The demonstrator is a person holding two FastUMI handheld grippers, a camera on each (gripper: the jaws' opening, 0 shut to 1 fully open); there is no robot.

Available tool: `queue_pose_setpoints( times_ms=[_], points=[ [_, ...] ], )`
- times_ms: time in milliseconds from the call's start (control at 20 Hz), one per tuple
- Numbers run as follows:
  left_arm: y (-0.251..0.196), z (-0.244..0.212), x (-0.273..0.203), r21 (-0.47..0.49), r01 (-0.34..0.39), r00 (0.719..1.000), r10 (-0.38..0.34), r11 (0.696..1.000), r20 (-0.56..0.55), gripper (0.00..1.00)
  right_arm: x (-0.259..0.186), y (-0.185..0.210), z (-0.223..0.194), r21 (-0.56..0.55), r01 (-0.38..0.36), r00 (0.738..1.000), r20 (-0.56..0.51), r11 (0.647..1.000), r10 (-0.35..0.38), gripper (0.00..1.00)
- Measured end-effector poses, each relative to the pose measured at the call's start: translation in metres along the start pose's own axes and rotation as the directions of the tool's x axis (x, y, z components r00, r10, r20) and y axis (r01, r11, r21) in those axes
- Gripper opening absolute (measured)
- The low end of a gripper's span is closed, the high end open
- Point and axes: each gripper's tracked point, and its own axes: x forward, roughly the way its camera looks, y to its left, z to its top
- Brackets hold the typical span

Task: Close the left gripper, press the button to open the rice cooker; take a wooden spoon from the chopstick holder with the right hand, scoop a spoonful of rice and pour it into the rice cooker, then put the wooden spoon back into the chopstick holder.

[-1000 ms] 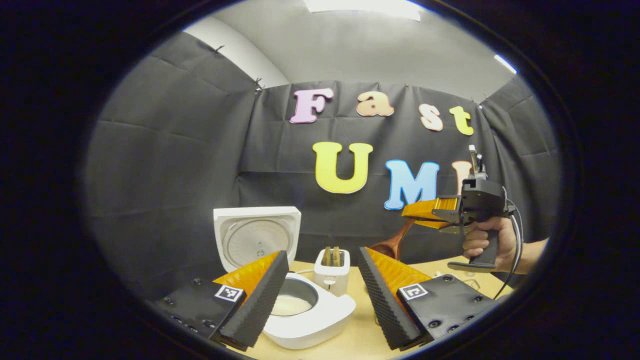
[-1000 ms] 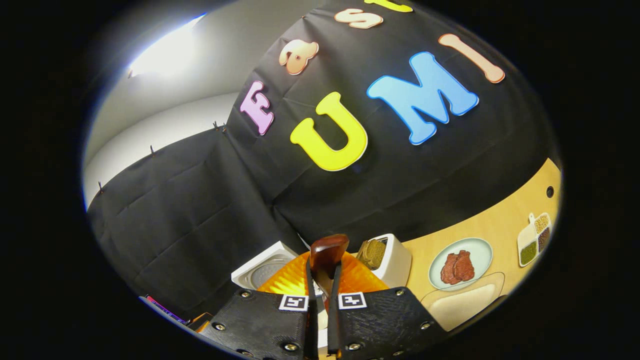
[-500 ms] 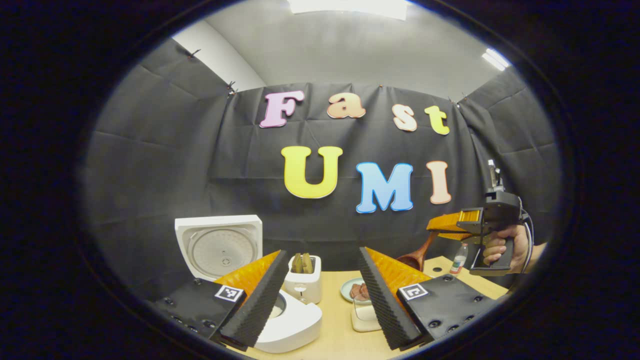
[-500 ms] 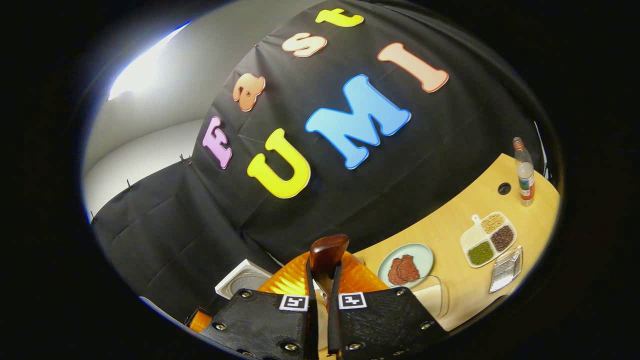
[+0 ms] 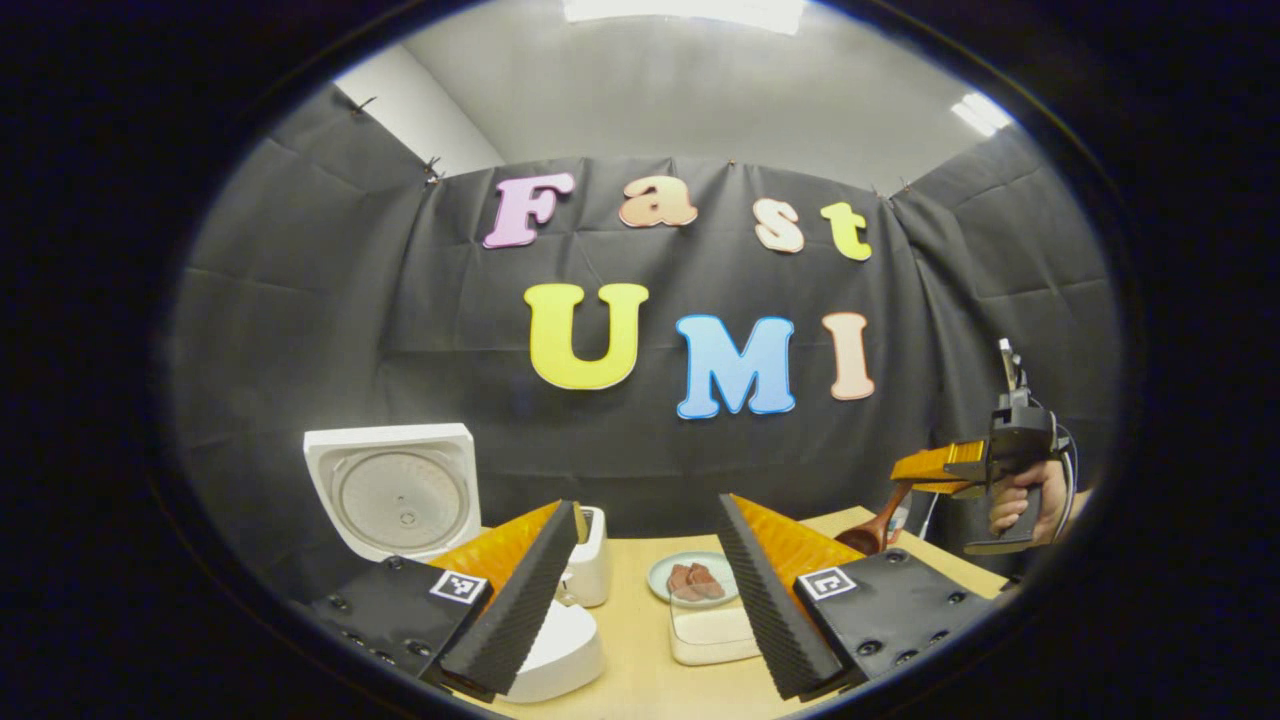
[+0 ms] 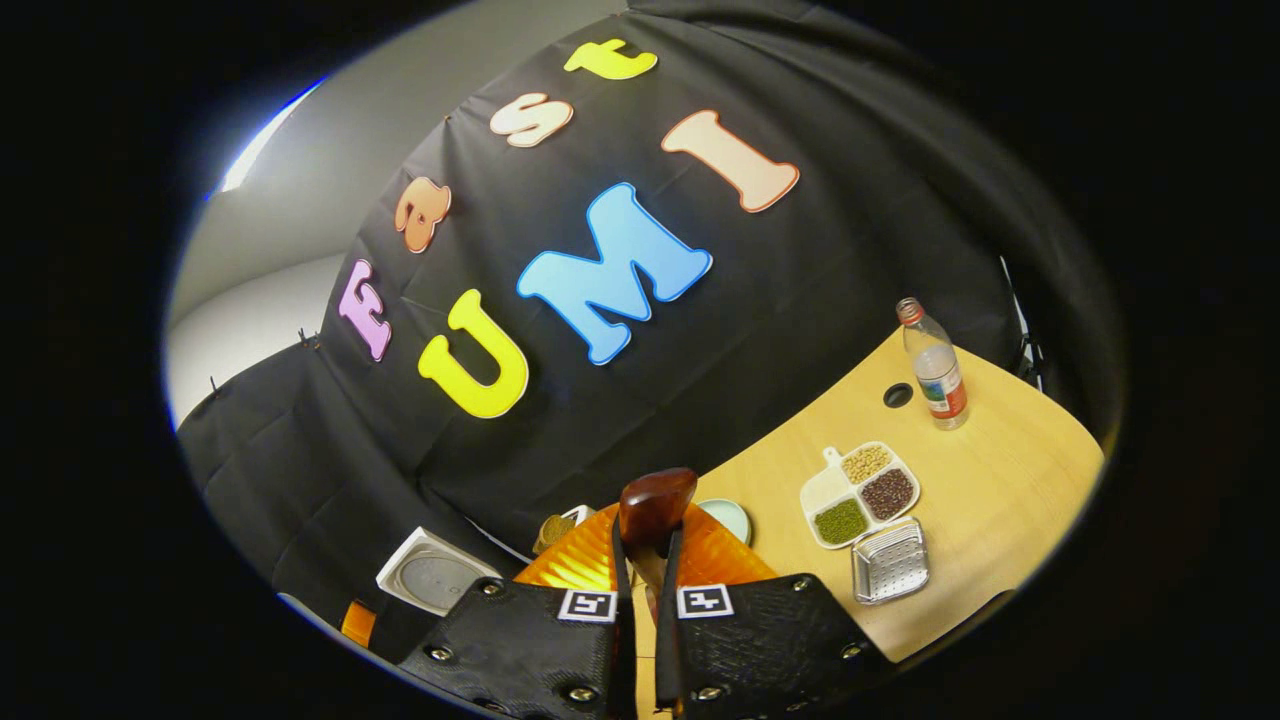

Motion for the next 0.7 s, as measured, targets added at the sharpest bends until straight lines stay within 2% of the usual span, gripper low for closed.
queue_pose_setpoints(
  times_ms=[150,250,450,700],
  points=[
    [-0.004,0.003,-0.001,-0.017,0.007,1.0,-0.007,1.0,0.003,0.96,-0.003,-0.036,0.015,-0.002,0.108,0.993,0.043,0.994,-0.107,0.08],
    [-0.008,0.008,-0.005,-0.028,0.013,1.0,-0.012,1.0,0.017,0.99,-0.005,-0.059,0.02,0.006,0.172,0.983,0.063,0.985,-0.172,0.08],
    [-0.002,0.019,-0.015,-0.013,-0.018,0.998,0.019,1.0,0.062,0.97,-0.003,-0.101,0.024,0.008,0.26,0.963,0.076,0.966,-0.259,0.08],
    [0.005,0.014,-0.021,0.006,-0.063,0.997,0.063,0.998,0.041,0.97,0.007,-0.138,0.016,-0.04,0.351,0.935,0.061,0.935,-0.349,0.08]
  ],
)
